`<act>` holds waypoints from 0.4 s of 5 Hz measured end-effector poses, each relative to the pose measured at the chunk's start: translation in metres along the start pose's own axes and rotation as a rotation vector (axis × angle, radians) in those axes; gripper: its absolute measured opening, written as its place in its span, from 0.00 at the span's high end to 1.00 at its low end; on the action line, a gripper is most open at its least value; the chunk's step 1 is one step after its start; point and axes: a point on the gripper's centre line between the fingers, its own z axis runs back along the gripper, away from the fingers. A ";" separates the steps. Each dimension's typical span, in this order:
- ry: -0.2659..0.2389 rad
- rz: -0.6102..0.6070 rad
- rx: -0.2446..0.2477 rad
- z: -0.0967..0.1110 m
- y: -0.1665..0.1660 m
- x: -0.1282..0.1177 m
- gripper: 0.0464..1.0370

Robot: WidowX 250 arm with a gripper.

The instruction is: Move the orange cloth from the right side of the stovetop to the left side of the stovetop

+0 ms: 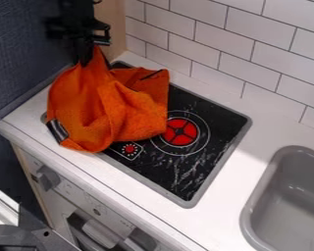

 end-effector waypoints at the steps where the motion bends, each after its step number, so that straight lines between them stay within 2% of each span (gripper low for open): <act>1: 0.033 -0.007 -0.040 -0.010 -0.004 -0.004 0.84; 2: 0.066 0.002 -0.045 -0.010 -0.011 -0.010 0.59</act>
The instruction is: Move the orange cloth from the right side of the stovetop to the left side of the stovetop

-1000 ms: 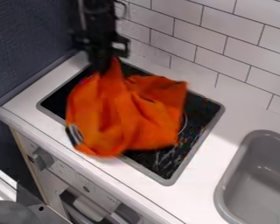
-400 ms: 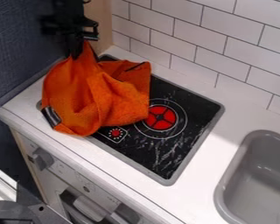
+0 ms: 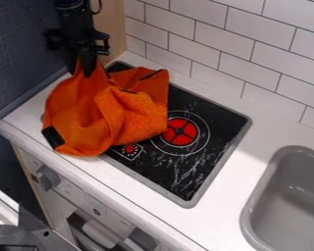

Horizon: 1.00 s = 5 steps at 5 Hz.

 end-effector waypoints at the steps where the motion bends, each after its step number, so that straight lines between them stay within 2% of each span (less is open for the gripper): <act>1: -0.033 0.012 0.002 0.024 -0.008 -0.003 0.27; 2: -0.063 0.050 -0.004 0.042 -0.014 -0.008 0.03; 3: -0.071 0.035 -0.012 0.050 -0.032 -0.013 0.03; 4: -0.019 0.001 -0.095 0.042 -0.070 -0.029 0.04; 5: 0.016 -0.066 -0.112 0.026 -0.112 -0.050 0.04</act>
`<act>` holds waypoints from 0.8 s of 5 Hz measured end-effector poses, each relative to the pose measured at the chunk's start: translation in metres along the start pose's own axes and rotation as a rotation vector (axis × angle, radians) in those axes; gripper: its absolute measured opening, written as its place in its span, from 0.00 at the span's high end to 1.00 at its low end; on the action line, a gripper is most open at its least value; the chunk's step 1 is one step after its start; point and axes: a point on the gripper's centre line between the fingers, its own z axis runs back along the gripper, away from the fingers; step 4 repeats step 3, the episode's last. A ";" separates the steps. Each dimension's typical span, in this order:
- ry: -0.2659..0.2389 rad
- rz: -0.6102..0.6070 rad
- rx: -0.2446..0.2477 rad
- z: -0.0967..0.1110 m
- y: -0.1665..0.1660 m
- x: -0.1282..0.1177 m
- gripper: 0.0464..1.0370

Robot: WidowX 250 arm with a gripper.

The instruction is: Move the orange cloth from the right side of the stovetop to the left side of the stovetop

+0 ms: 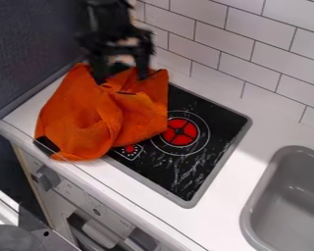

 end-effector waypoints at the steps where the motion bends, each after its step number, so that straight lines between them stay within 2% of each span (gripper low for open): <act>1: 0.034 -0.087 0.004 -0.013 -0.042 -0.013 0.04; 3: 0.025 -0.228 0.030 0.008 -0.082 -0.033 0.04; 4: 0.025 -0.228 0.030 0.008 -0.082 -0.033 0.04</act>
